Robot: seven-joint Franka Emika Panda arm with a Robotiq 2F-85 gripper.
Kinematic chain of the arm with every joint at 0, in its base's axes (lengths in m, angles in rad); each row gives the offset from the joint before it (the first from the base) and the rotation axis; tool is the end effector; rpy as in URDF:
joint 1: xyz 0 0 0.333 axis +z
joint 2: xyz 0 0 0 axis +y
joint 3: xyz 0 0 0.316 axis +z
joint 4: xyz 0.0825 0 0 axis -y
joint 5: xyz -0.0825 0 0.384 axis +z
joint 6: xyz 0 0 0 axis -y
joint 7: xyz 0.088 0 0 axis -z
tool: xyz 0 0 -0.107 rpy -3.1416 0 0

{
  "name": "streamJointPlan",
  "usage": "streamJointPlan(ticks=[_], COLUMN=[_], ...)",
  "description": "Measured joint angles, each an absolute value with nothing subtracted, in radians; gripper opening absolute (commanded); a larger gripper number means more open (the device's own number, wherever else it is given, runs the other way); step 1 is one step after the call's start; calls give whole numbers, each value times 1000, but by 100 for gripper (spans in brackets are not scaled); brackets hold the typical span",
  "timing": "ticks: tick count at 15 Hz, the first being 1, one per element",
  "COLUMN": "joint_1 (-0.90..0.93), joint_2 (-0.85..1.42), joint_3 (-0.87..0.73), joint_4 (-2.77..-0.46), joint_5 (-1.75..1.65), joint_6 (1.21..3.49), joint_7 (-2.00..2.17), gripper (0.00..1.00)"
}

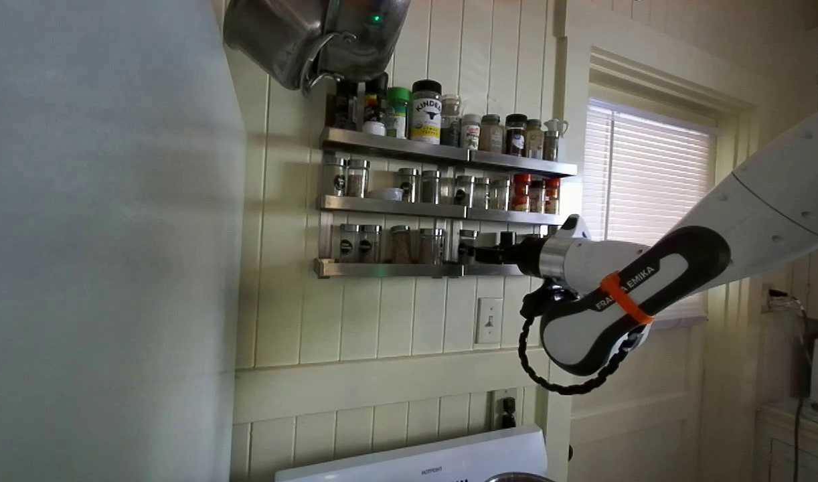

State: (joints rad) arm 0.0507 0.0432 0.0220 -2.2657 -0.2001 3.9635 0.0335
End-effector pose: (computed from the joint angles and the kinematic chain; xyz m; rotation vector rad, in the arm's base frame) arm 0.5297 0.0659 0.5424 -2.0589 -0.3456 -2.2431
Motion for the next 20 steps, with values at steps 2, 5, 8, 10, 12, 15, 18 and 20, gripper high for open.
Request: streamJointPlan(ticks=[2,5,8,10,12,15,18,20], joint_1=[42,35,36,35,35,35,35,35], joint_2=[46,55,74,90,108,139,167,184], joint_3=[20,20,22,22,22,23,27,31], joint_4=[-2249,-2223,-2201,-2189,-2174,-2146,-2124,-2113], joint_5=[-212,-222,-222,-222,-222,-222,-222,-222], joint_6=[3964,3963,3963,3963,3963,3961,3959,3958], joint_7=[57,79,90,95,96,96,96,96], gripper=[100,100,100,100,100,100,100,100])
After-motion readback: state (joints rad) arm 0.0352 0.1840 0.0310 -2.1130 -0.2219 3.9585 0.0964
